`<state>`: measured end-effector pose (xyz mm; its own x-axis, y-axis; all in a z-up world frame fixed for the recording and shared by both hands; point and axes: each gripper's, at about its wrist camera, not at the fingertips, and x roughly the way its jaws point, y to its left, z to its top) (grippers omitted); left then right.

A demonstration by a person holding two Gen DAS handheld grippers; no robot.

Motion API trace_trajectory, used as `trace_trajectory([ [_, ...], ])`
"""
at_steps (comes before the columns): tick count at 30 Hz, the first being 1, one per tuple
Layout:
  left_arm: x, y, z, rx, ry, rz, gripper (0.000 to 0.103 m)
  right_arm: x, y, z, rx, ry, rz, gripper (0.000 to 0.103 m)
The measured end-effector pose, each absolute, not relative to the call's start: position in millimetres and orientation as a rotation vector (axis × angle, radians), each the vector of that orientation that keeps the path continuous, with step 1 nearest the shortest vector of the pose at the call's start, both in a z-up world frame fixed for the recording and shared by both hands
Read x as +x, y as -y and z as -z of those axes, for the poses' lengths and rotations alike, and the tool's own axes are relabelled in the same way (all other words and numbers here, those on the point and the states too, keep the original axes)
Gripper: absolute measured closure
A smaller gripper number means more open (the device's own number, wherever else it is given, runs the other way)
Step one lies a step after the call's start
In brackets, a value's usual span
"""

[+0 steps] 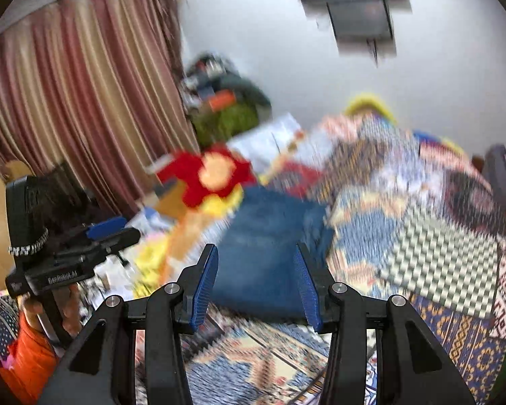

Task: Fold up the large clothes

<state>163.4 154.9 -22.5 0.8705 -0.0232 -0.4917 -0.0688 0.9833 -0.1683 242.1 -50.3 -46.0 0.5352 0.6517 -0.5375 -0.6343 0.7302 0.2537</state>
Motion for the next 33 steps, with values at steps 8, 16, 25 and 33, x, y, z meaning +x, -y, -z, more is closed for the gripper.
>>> trace_trajectory([
  [8,102.0,-111.5,-21.5,-0.069,-0.257,-0.104,0.033,164.3,72.3,-10.2,0.067,-0.381,-0.732,0.060],
  [16,71.5,-88.8,-18.4,-0.049,-0.185,-0.162,0.033,116.1,81.7,-14.1,0.043,-0.300,-0.648,0.060],
  [25,62.2,-85.4,-12.1,-0.077,-0.182,-0.162,0.001,101.7,86.7,-5.7,0.045,-0.273,-0.546,0.000],
  [33,62.8,-86.6,-9.7,-0.095,-0.194,-0.155,0.001,94.3,83.5,-11.5,0.007,-0.233,-0.512,0.000],
])
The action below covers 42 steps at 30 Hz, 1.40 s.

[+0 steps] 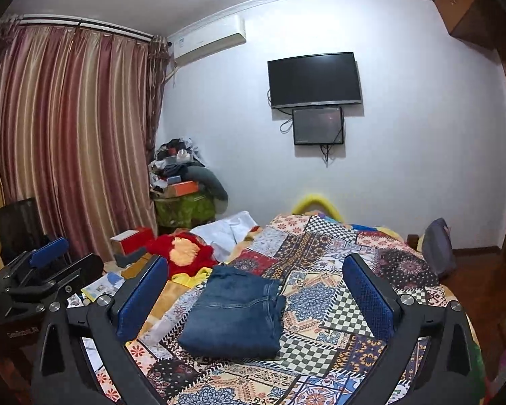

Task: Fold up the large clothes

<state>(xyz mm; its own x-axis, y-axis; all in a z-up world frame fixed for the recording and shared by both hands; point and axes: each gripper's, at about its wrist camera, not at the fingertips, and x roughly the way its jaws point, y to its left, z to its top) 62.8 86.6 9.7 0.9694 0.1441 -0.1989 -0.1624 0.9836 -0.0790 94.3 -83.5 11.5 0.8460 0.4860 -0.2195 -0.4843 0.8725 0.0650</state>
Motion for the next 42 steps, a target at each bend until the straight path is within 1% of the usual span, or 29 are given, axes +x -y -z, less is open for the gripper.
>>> trace_trajectory([
  [42,70.1,-88.0,1.5,-0.108,-0.227,-0.174,0.000,102.2,73.2,0.2,-0.044,-0.271,-0.523,0.000],
])
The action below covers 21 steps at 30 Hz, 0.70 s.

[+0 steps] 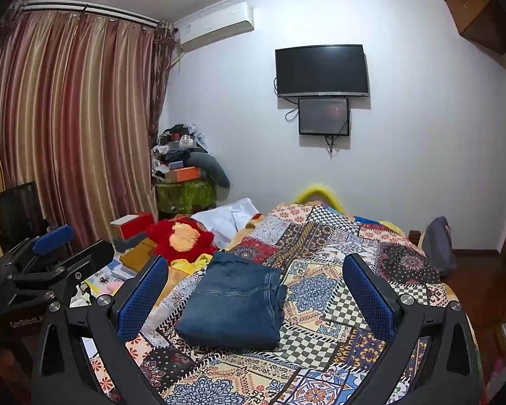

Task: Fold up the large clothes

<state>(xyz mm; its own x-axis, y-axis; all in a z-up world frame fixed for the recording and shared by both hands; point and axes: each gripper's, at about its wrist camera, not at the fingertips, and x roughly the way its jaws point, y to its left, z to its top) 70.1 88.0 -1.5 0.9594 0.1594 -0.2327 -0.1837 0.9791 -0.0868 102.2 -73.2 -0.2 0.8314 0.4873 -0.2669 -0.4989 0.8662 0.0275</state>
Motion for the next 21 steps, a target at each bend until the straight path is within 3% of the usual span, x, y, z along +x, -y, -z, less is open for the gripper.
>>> trace_trajectory([
  [21,69.7,-86.8,3.1,-0.118,-0.234,-0.153,0.000,102.9,73.7,0.7,-0.038,-0.272,-0.519,0.000],
])
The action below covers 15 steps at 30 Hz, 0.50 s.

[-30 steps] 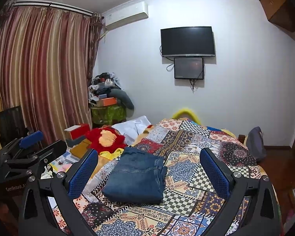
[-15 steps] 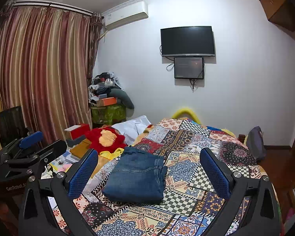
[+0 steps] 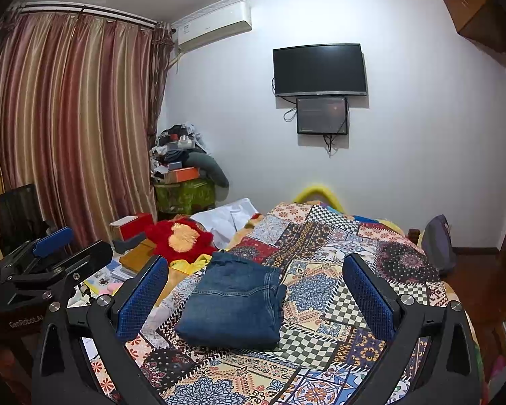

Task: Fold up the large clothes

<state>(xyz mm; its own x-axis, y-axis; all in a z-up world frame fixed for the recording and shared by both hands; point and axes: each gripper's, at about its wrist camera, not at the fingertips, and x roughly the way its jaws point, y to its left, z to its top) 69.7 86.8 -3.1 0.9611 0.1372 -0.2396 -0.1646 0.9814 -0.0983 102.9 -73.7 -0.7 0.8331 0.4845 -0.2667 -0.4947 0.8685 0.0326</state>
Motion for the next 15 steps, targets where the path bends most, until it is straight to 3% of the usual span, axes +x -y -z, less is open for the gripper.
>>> trace_trajectory([
  [15,70.0,-83.6,1.8,-0.112,-0.229,-0.146,0.000,105.6,73.0,0.1,-0.017,-0.282,-0.501,0.000],
])
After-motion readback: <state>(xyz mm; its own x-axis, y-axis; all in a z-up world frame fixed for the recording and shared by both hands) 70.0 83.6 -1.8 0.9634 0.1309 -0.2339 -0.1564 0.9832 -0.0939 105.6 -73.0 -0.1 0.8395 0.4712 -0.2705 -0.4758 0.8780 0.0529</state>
